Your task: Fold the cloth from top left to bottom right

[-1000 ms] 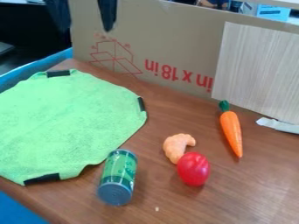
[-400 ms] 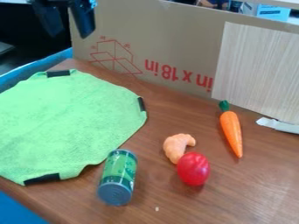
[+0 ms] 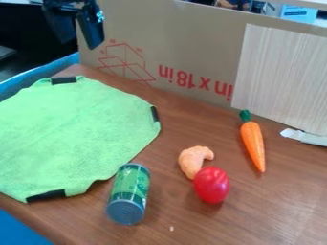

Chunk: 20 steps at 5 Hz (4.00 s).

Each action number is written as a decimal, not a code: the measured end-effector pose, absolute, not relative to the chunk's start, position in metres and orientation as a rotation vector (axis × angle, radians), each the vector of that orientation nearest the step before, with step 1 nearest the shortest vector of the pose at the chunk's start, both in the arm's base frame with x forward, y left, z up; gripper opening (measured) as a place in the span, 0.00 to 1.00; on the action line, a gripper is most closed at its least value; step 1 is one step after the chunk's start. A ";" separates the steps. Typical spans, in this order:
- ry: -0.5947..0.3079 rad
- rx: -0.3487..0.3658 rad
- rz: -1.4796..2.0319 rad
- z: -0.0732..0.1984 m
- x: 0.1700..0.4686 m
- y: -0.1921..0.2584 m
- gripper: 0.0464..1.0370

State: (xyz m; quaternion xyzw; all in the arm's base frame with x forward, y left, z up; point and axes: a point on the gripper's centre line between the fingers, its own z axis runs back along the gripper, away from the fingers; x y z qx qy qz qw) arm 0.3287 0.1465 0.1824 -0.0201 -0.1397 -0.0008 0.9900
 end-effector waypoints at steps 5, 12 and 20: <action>-0.240 0.063 -0.271 0.153 0.373 0.202 0.96; -0.258 0.141 -0.362 0.110 0.398 0.283 0.96; -0.085 0.245 -0.316 0.041 0.409 0.313 0.96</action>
